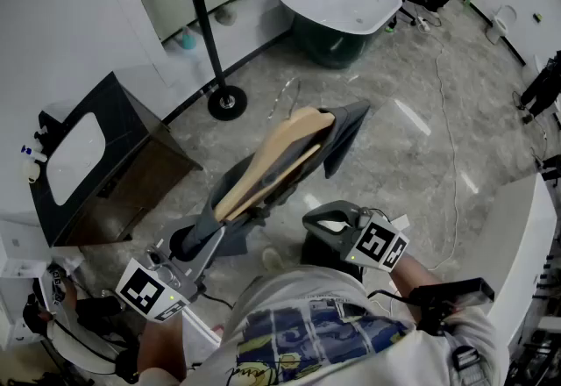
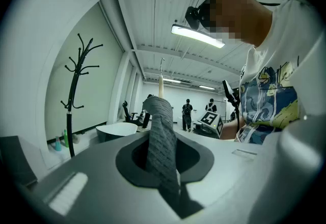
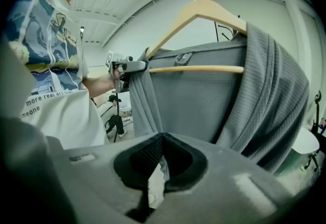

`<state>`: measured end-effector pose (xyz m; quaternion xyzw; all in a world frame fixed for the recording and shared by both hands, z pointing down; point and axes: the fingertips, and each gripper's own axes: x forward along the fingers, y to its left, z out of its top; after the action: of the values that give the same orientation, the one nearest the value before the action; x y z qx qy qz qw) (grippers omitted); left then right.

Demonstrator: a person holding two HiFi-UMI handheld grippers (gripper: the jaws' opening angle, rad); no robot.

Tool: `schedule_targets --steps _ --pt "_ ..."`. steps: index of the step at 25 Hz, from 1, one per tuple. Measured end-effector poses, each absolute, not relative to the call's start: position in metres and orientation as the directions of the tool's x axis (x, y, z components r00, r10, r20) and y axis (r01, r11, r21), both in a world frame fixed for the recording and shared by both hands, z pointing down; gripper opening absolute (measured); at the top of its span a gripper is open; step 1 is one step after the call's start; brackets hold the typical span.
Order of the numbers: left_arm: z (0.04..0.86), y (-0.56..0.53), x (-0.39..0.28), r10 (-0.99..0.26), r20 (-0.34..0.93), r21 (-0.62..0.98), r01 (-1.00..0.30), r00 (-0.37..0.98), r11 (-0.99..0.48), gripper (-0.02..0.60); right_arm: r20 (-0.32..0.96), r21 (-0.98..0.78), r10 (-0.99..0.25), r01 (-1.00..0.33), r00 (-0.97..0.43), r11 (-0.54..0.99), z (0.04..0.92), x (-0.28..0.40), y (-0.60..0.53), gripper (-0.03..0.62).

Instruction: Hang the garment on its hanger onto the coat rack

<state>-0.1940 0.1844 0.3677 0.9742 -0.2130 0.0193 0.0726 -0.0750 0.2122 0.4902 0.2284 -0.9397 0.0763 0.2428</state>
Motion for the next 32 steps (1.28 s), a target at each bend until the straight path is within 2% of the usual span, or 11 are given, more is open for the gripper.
schedule_targets --steps 5,9,20,24,32 --pt "0.368 0.216 -0.171 -0.412 0.067 0.155 -0.417 0.909 -0.895 0.035 0.502 -0.05 -0.39 -0.476 -0.772 0.878 0.495 -0.045 0.258 0.002" --pt "0.367 0.19 -0.156 -0.422 0.079 0.163 -0.429 0.903 -0.888 0.035 0.502 -0.06 -0.371 -0.459 -0.781 0.886 0.502 -0.025 0.237 0.002" --pt "0.341 0.044 -0.104 -0.445 0.093 0.152 -0.454 0.891 -0.878 0.035 0.45 -0.085 -0.316 -0.392 -0.835 0.916 0.487 0.034 0.093 0.002" --pt "0.328 -0.018 -0.087 -0.46 0.076 0.143 -0.466 0.885 -0.873 0.035 0.471 -0.093 -0.294 -0.378 -0.832 0.921 0.489 0.06 0.053 0.003" --pt "0.309 -0.153 -0.088 -0.484 0.071 0.157 -0.489 0.872 -0.858 0.035 0.481 -0.116 -0.34 -0.443 -0.808 0.889 0.497 0.075 -0.025 0.037"
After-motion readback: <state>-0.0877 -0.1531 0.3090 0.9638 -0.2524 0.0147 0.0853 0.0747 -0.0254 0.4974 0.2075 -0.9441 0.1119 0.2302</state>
